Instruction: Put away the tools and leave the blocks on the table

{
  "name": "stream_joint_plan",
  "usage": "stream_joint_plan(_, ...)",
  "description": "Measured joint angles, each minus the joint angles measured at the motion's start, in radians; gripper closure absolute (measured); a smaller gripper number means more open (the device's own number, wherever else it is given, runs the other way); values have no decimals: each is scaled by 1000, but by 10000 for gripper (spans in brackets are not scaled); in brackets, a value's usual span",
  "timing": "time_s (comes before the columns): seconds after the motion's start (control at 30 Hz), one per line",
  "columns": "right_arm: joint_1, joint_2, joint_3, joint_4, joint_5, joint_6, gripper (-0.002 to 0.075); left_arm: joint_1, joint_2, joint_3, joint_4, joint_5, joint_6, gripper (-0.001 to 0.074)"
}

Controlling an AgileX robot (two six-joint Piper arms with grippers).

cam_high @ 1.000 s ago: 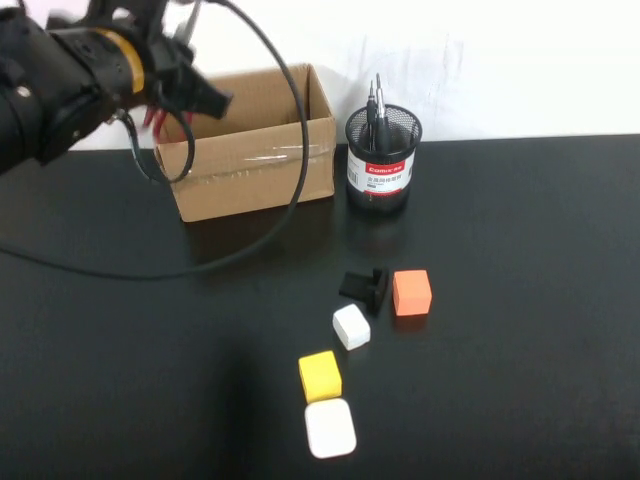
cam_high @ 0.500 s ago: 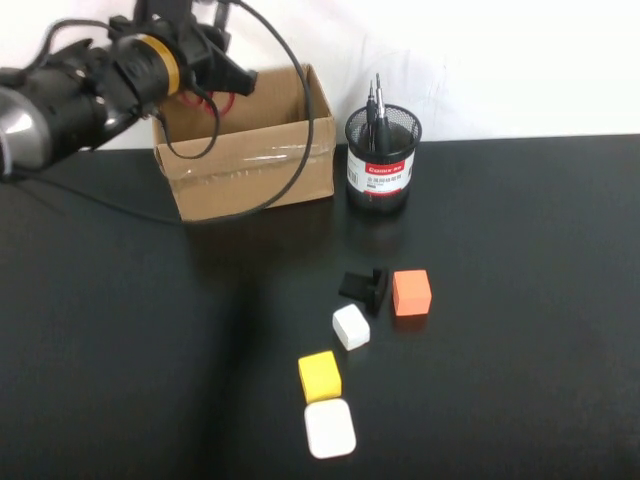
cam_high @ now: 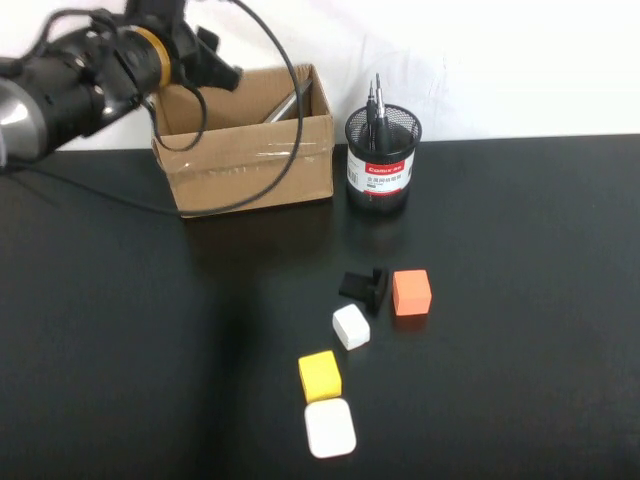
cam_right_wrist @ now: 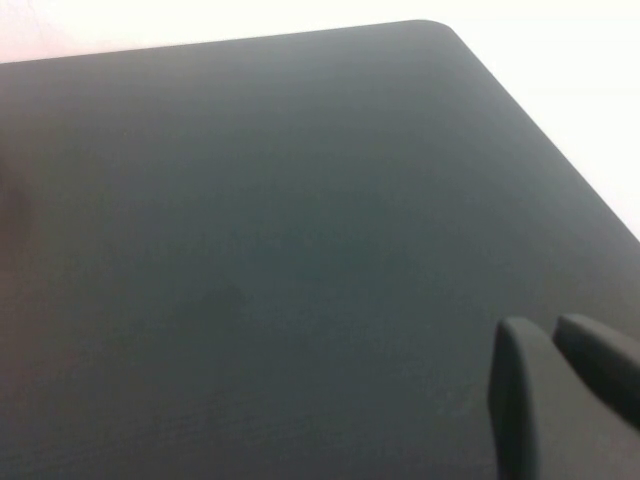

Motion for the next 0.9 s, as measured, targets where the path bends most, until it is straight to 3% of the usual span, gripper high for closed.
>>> stream_joint_plan(0.07, 0, 0, 0, 0, 0, 0, 734, -2, -41, -2, -9, 33, -2, 503)
stream_joint_plan(0.17, 0, 0, 0, 0, 0, 0, 734, -8, -121, -4, -23, 94, -5, 643)
stream_joint_plan(0.27, 0, 0, 0, 0, 0, 0, 734, -12, -219, -5, -72, 163, 4, 708)
stream_joint_plan(0.37, 0, 0, 0, 0, 0, 0, 734, -12, -335, 13, -166, 259, 99, 727)
stream_joint_plan(0.67, 0, 0, 0, 0, 0, 0, 734, -12, -666, 258, -573, 530, 732, 735)
stream_joint_plan(0.9, 0, 0, 0, 0, 0, 0, 734, -12, -897, 460, -1033, 750, 1091, 735)
